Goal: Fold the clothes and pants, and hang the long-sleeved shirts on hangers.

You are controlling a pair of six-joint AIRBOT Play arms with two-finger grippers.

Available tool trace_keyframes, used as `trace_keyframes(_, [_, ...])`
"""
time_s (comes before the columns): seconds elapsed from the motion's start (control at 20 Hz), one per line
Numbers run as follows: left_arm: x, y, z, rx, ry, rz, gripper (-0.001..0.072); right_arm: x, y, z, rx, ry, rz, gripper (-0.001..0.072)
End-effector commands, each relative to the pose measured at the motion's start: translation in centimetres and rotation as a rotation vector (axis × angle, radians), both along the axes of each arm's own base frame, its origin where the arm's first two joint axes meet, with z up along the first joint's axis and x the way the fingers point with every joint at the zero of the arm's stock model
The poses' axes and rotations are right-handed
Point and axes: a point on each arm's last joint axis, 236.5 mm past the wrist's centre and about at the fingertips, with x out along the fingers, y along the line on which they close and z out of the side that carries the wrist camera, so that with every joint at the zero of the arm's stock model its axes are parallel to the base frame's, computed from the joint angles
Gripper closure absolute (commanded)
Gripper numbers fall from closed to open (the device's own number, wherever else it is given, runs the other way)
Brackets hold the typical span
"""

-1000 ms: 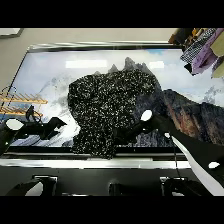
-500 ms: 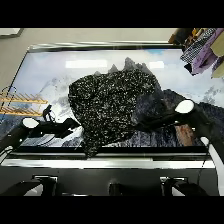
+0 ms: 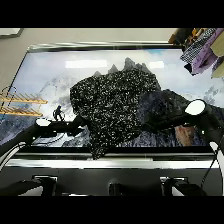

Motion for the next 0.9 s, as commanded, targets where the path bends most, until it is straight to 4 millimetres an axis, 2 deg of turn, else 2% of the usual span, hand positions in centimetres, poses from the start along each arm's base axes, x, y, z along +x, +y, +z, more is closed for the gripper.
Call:
trace_keyframes(0.0, [1.0,-1.2,-0.8,-0.031,0.011,0.050,0.0257,0.9,-0.2,0.1,-0.005,-0.034,-0.021,0.0681])
trace_keyframes(0.05, [0.8,-1.6,-1.0,-0.037,0.020,0.041,0.0566,1.3,-0.2,0.1,-0.004,-0.049,-0.033,0.0681])
trace_keyframes(0.1, [1.0,-1.8,-0.7,-0.042,0.012,0.032,0.0687,1.9,-0.2,0.2,0.000,-0.069,-0.048,0.0681])
trace_keyframes(0.2, [2.5,-1.8,1.5,-0.070,-0.032,0.027,0.0688,3.7,0.6,1.3,0.049,-0.146,-0.075,0.0681])
trace_keyframes(0.3, [5.5,-0.9,6.1,-0.087,-0.143,0.001,0.0690,6.9,1.0,4.2,0.088,-0.284,-0.113,0.0682])
trace_keyframes(0.35, [7.4,-0.1,9.6,-0.075,-0.235,-0.024,0.0690,8.7,0.7,6.5,0.082,-0.374,-0.127,0.0682])
trace_keyframes(0.45, [10.7,2.0,17.9,-0.019,-0.437,-0.056,0.0691,12.3,0.0,13.4,0.065,-0.600,-0.136,0.0681])
trace_keyframes(0.5, [11.8,3.1,22.4,0.016,-0.536,-0.065,0.0690,13.6,-0.5,17.8,0.052,-0.719,-0.143,0.0681])
trace_keyframes(0.6, [12.3,4.5,31.7,0.083,-0.742,-0.098,0.0690,14.4,-1.3,26.5,0.027,-0.938,-0.150,0.0681])
trace_keyframes(0.7, [10.7,5.1,40.2,0.122,-0.925,-0.117,0.0688,13.1,-1.6,34.8,0.028,-1.136,-0.148,0.0681])
trace_keyframes(0.8, [7.4,5.0,47.8,0.145,-1.101,-0.122,0.0688,9.9,-1.8,42.4,0.028,-1.335,-0.133,0.0681])
trace_keyframes(0.85, [5.4,4.9,50.7,0.157,-1.177,-0.127,0.0688,7.7,-1.9,45.7,0.031,-1.420,-0.135,0.0681])
